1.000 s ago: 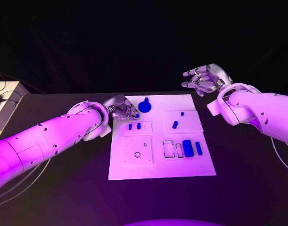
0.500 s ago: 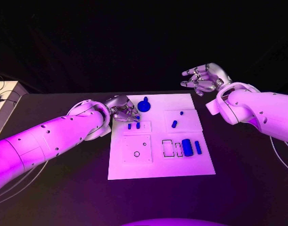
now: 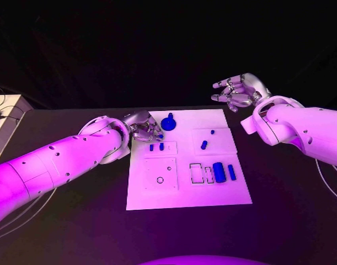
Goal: Assemble the parts on the task board
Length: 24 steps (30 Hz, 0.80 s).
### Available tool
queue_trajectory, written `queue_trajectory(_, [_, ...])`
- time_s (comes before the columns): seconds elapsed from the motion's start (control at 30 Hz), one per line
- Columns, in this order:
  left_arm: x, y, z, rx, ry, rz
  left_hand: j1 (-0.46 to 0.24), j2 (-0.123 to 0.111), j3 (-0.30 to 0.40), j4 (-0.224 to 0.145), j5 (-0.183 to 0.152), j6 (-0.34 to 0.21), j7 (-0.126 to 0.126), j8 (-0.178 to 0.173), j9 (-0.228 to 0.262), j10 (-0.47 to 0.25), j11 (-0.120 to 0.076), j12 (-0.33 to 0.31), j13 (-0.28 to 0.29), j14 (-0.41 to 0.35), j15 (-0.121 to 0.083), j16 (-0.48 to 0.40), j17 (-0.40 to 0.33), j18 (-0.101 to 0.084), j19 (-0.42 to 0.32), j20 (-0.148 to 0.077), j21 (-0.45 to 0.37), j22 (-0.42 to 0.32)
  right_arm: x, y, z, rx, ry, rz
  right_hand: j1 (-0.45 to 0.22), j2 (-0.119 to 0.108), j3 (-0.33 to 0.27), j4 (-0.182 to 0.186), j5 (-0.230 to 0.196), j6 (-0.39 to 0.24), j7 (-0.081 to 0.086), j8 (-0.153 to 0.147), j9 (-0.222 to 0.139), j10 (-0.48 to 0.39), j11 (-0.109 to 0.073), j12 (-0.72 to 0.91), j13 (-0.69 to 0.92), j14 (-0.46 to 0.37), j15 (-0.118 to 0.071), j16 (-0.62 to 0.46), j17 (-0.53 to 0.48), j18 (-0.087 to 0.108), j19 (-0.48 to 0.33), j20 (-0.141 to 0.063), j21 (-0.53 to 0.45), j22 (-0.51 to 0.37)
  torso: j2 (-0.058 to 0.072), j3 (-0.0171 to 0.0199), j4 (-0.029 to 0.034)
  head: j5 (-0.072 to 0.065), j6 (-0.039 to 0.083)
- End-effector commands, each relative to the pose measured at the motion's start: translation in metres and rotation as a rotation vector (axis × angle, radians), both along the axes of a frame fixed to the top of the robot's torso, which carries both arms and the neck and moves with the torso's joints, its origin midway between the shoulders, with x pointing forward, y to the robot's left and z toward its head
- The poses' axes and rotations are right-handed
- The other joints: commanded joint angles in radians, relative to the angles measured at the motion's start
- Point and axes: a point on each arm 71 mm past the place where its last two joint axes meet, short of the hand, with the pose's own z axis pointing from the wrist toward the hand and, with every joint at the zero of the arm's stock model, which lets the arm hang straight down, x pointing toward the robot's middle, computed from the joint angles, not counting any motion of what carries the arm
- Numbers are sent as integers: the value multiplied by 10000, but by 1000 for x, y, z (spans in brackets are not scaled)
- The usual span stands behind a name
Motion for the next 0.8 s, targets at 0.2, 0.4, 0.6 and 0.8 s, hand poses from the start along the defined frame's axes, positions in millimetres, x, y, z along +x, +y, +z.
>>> queue_trajectory(0.2, [1, 0, -1, 354, 73, 144, -13, 68, 132, -28, 47, 63, -22, 57, 65, 118, 6, -256, 403, 214, 18, -425, 672, -144, 10, 27, 111, 878, 0, 2, 0, 5, -21, 164, -76, -41, 13, 18, 33, -1, 50, -46, -14, -1, -44, 66, 9, 85, -2, -64, 17, 72, 543, -84, 1, 785, -11, -12, 8, -12, -27])
queue_trajectory(0.4, [1, 0, -3, 545, 151, 136, -7, 63, 130, -33, 50, 62, -21, 58, 66, 119, 8, -262, 426, 214, 21, -449, 696, -148, 10, 25, 123, 875, 0, 1, 0, 4, -23, 162, -76, -41, 13, 18, 33, -1, 50, -46, -14, -1, -44, 66, 9, 85, -2, -64, 17, 72, 543, -84, 1, 785, -11, -23, 9, -18, -33])
queue_trajectory(0.6, [1, 1, -3, 661, 164, 197, -7, 63, 130, -33, 50, 62, -21, 58, 66, 119, 8, -262, 426, 214, 21, -449, 696, -148, 10, 25, 123, 875, 0, 2, 0, 4, -24, 167, -82, -50, -4, 24, 32, -4, 49, -46, -14, -3, -43, 77, 22, 87, -2, -72, 16, 71, 543, -84, 9, 783, -12, -18, 10, -16, -41])
queue_trajectory(0.8, [2, 3, -2, 642, 58, 319, 17, 70, 153, -36, 51, 51, -9, 56, 63, 119, 14, -293, 462, 224, 24, -498, 752, -147, -7, 24, 125, 858, 0, 1, 0, 2, -25, 171, -82, -50, -4, 24, 32, -4, 49, -46, -14, -3, -43, 77, 22, 87, -2, -72, 16, 71, 543, -84, 9, 783, -15, -17, 7, -13, -25])
